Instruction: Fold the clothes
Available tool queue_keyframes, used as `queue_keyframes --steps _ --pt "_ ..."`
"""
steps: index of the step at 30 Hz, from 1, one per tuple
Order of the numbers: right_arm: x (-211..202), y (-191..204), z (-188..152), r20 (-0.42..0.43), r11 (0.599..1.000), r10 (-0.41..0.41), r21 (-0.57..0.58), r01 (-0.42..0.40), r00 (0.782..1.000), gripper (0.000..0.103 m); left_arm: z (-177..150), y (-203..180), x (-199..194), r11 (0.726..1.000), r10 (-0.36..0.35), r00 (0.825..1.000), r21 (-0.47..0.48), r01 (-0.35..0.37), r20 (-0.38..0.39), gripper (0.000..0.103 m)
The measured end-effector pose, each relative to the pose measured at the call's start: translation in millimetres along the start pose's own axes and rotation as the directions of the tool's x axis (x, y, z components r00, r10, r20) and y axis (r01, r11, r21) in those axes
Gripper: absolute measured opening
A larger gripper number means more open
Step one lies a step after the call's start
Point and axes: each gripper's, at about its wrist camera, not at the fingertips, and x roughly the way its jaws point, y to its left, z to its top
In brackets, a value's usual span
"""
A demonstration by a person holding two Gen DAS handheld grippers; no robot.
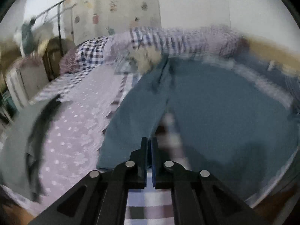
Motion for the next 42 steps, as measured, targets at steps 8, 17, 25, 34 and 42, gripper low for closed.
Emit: queue_keyframes --steps 8,17,25,34,42 --pt "5 53 -17 -0.042 0.97 0.169 -0.172 -0.174 0.985 0.077 30 10 -46 0.907 -0.341 0.914 -0.177 0.381 0.219 0.001" --pt "-4 125 -29 -0.074 0.893 0.364 -0.257 -0.37 0.928 0.078 60 -38 -38 0.778 -0.57 0.793 -0.169 0.605 0.216 0.002" --pt "-9 196 -55 0.05 0.801 0.326 -0.545 -0.248 0.944 0.078 49 -105 -5 0.748 -0.655 0.756 -0.129 0.651 0.012 0.002" --pt "15 200 -54 0.032 0.817 0.308 -0.521 -0.247 0.951 0.077 42 -124 14 0.686 -0.714 0.699 -0.221 0.693 -0.023 0.001" --pt "17 192 -47 0.05 0.837 0.277 -0.504 -0.215 0.959 0.066 41 -130 19 0.666 -0.732 0.681 -0.245 0.705 -0.029 0.002"
